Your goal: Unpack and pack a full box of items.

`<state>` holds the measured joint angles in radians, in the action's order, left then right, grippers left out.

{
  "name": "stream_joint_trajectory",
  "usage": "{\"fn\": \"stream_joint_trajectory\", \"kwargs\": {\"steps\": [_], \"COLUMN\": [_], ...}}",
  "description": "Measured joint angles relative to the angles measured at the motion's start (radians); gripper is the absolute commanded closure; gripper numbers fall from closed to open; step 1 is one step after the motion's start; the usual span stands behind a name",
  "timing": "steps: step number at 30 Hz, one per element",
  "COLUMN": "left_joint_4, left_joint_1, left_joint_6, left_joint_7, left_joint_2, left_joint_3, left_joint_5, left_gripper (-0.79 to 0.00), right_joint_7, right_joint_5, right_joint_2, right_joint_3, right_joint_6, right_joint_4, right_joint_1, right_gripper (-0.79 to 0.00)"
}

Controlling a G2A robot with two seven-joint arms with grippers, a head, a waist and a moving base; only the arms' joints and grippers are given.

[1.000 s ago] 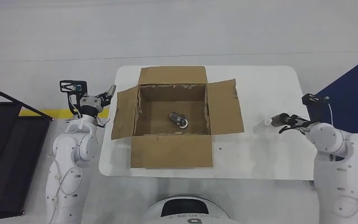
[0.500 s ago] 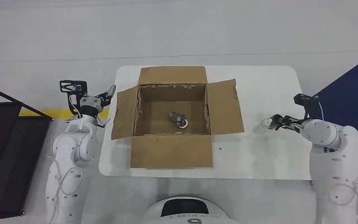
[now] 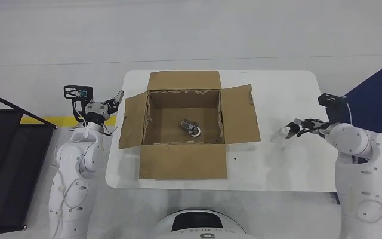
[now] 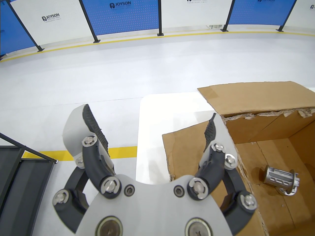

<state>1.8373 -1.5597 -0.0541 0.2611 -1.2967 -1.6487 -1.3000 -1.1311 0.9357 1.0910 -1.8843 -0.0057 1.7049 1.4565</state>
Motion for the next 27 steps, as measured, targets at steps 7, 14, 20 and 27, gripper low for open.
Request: {"fn": "stream_joint_trajectory", "kwargs": {"steps": [7, 14, 20, 27], "left_joint_4": [0.000, 0.000, 0.000, 0.000], "left_joint_1": [0.000, 0.000, 0.000, 0.000], "left_joint_6": [0.000, 0.000, 0.000, 0.000], "left_joint_7": [0.000, 0.000, 0.000, 0.000], "left_joint_2": [0.000, 0.000, 0.000, 0.000], "left_joint_3": [0.000, 0.000, 0.000, 0.000], "left_joint_5": [0.000, 0.000, 0.000, 0.000], "left_gripper": [-0.785, -0.785, -0.785, -0.785], "right_joint_7": [0.071, 0.069, 0.068, 0.099], "right_joint_5": [-0.049, -0.084, -0.157, -0.211], "right_joint_2": [-0.002, 0.006, 0.044, 0.098], "right_joint_3": [0.057, 0.352, 0.660, 0.909], "right_joint_6": [-0.087, -0.245, -0.331, -0.350], "right_joint_4": [0.224, 0.188, 0.013, -0.145], "right_joint_1": [-0.026, -0.276, -0.521, -0.711], "right_gripper": [-0.391, -0.400, -0.585, -0.785]}}
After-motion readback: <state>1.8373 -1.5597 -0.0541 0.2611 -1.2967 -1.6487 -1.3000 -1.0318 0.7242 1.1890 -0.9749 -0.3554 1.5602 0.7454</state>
